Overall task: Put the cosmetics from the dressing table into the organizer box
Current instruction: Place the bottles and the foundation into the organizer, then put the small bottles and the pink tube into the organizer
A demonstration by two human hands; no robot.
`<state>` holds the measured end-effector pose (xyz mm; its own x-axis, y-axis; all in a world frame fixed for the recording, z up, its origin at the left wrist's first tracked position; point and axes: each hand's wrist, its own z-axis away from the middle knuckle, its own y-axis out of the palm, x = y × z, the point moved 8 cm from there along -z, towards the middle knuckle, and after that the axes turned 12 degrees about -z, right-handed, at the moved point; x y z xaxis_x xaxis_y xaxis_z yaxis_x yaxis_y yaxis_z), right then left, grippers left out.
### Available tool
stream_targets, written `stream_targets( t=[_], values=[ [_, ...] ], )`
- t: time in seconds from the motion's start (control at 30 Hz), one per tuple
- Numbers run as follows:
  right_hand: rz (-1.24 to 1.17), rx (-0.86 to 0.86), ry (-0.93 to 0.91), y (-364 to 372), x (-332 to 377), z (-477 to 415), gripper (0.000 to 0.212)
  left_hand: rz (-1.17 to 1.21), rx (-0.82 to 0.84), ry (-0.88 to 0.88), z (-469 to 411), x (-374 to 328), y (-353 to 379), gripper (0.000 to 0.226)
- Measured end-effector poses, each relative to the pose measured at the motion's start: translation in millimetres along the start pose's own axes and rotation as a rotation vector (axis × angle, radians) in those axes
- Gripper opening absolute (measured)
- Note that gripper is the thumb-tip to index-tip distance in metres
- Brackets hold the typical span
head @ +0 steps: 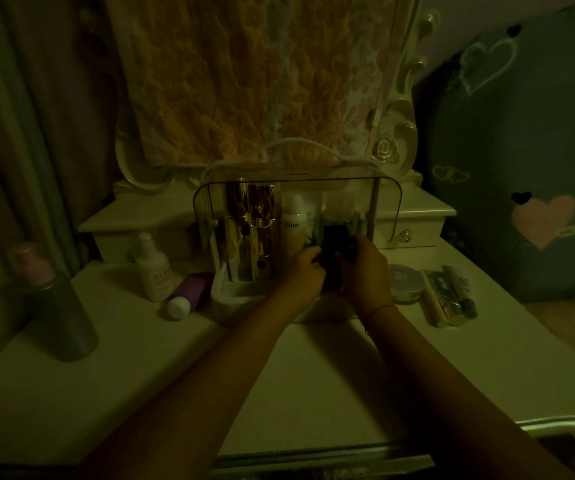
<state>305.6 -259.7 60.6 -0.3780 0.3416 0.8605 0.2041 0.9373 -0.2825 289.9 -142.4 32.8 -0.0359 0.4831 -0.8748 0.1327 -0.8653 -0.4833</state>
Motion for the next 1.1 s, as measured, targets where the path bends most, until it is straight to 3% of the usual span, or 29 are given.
stream_targets(
  t=[0.37,0.67,0.97,1.1],
  values=[
    [0.129,-0.033,0.038,-6.0,-9.4,-0.8,0.026,-0.091,0.126,0.034,0.2,-11.9,18.2,0.05],
    [0.001,-0.08,0.129,-15.3,-18.9,2.3,0.032,-0.087,0.152,0.057,2.8,-14.7,19.4,0.048],
    [-0.086,-0.072,0.086,-26.9,-10.7,17.2,0.032,-0.09,0.035,0.156,23.3,-18.6,5.3,0.044],
    [-0.163,-0.082,-0.044,-28.9,16.9,57.3,0.04,-0.073,-0.058,0.219,60.9,-1.6,-22.8,0.041]
  ],
)
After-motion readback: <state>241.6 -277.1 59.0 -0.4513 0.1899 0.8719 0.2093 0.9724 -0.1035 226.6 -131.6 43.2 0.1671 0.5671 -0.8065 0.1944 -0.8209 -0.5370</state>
